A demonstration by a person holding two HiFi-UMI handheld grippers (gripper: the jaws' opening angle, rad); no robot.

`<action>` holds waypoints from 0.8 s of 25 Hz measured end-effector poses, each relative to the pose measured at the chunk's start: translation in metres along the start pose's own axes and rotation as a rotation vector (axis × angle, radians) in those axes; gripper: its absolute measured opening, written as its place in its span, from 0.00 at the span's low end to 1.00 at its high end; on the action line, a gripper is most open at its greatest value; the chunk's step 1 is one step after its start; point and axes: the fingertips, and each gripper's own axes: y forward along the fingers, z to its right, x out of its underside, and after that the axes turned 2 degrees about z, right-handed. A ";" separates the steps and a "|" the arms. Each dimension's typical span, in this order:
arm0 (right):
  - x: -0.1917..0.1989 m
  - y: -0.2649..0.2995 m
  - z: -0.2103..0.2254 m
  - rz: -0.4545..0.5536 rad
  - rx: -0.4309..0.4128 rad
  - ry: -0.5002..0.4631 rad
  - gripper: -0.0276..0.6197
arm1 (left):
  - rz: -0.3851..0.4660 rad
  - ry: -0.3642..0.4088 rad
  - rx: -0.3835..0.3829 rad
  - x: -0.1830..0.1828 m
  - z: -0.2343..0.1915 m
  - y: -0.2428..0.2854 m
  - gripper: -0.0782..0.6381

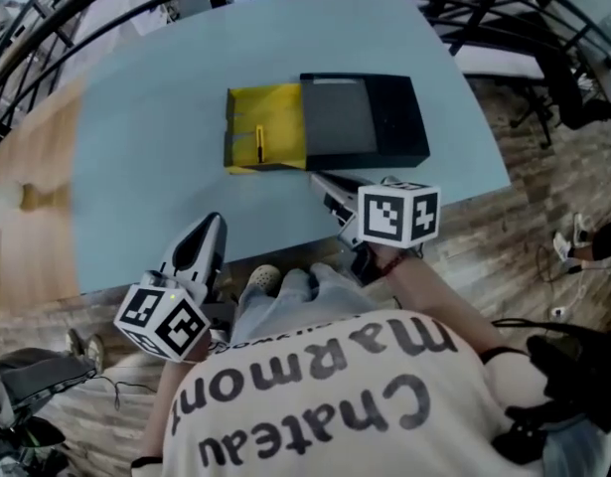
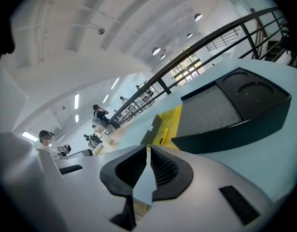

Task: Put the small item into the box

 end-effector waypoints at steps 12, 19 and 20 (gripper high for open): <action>0.039 -0.002 -0.015 -0.094 -0.062 -0.020 0.12 | 0.061 -0.048 -0.138 0.038 0.009 -0.068 0.11; 0.060 0.013 -0.040 -0.188 -0.076 -0.083 0.12 | 0.132 -0.052 -0.227 0.034 0.004 -0.113 0.11; 0.064 0.014 -0.044 -0.200 -0.081 -0.098 0.12 | 0.136 -0.051 -0.235 0.034 0.005 -0.119 0.11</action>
